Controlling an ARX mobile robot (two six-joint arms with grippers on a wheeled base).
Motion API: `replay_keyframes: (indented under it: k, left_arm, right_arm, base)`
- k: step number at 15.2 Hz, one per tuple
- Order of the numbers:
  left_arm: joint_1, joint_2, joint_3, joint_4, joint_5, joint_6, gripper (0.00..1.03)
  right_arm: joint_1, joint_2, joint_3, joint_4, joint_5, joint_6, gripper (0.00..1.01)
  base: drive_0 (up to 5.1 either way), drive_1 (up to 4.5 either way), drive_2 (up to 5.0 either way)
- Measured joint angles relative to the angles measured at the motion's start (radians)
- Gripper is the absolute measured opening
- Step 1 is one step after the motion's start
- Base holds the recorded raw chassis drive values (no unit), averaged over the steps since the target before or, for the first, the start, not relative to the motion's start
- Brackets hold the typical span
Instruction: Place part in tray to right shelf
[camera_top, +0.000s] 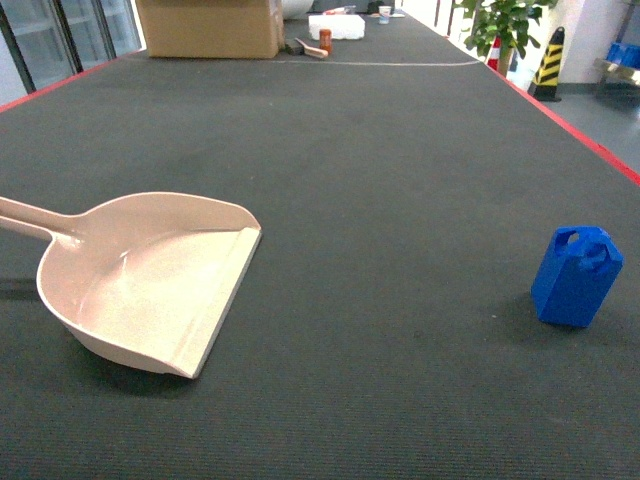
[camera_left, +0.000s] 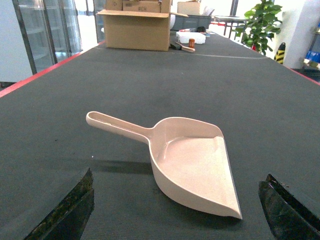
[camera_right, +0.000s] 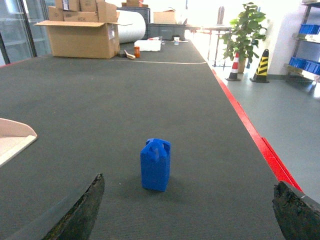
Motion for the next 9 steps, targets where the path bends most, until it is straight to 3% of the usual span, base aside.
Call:
replay_keyframes:
  k: [9]
  left_arm:
    - [0.000,0.000,0.000,0.000,0.000,0.000,0.98]
  right_arm:
    - [0.000,0.000,0.000,0.000,0.000,0.000,0.98]
  base:
    - [0.0,0.00,0.0]
